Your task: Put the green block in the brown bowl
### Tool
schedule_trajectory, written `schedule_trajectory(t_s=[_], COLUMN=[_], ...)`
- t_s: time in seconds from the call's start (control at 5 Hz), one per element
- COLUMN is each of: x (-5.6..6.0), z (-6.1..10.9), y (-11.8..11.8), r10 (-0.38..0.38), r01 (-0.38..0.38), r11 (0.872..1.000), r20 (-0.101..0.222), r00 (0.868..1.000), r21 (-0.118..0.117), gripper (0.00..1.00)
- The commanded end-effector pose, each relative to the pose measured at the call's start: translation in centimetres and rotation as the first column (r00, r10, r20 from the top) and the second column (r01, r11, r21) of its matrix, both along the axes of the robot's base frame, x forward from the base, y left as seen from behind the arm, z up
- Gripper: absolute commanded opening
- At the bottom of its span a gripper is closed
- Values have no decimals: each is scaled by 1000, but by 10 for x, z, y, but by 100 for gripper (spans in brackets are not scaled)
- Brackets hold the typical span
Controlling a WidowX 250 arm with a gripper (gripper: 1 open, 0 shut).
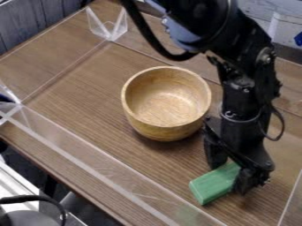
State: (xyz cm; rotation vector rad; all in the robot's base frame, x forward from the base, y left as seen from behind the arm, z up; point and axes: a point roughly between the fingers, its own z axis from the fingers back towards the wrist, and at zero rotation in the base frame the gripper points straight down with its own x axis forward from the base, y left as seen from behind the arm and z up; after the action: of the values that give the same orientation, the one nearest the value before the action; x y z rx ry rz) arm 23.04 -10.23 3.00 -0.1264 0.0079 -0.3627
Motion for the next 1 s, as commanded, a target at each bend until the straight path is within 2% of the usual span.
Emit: schedule_trajectory(t_s=[0.0, 0.4, 0.6, 0.8], x=[9, 12, 12, 14], z=[5, 0, -3, 6], y=[0, 1, 2, 2], r10=[6, 14, 19, 22], r01=[-5, -14, -18, -22], r11=[1000, 1000, 1000, 1000], r20=[35, 25, 21, 31], r00=[999, 1000, 1000, 999], r21=[-12, -6, -4, 2], gripper=[100, 100, 0, 0])
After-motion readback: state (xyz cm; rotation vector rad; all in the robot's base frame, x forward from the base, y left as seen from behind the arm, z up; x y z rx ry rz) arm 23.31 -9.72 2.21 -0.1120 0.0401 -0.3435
